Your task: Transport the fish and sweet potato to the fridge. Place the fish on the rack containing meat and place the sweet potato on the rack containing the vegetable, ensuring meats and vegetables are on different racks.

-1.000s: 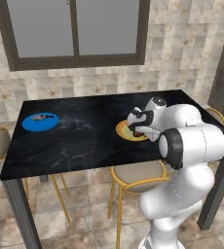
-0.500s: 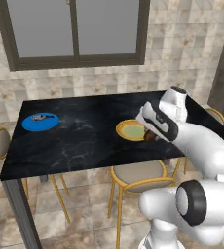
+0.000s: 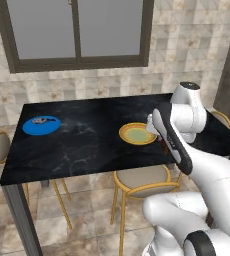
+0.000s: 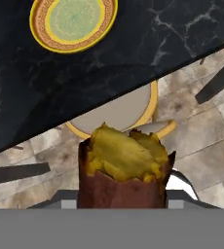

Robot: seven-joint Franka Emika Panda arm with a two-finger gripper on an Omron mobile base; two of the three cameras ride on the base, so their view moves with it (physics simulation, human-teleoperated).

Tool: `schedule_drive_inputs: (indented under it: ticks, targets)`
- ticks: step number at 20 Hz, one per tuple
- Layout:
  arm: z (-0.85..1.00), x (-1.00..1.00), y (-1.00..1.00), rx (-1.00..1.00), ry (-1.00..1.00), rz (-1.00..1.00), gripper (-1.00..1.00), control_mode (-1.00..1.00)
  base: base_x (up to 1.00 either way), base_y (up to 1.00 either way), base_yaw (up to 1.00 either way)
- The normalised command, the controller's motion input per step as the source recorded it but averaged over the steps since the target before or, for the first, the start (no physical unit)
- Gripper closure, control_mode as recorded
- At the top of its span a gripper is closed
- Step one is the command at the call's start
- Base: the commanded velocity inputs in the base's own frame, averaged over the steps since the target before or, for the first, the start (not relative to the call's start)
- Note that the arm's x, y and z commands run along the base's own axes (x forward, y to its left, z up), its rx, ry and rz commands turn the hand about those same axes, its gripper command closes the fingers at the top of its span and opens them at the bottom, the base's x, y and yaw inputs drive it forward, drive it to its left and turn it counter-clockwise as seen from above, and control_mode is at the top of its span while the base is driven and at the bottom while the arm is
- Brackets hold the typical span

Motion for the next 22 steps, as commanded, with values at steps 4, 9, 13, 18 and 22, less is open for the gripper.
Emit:
schedule_drive_inputs:
  ticks: [4,9,13,18,22]
  targets:
    - [0.52,-0.37,0.00,-0.17,-0.16,0.23,1.00,-1.00,0.00,0.00,0.00]
    - [0.39,-0.22,-0.07,-0.04,-0.24,0.13,1.00,-1.00,0.00,0.00,0.00]
    - [0.21,-0.32,0.00,-0.03,-0.46,0.12,1.00,-1.00,0.00,0.00,0.00]
    - [0.29,-0.31,0.00,-0.02,-0.36,0.03,1.00,-1.00,0.00,0.00,0.00]
    - [0.59,-0.47,0.00,0.00,-0.12,0.00,1.00,-1.00,0.00,0.00,0.00]
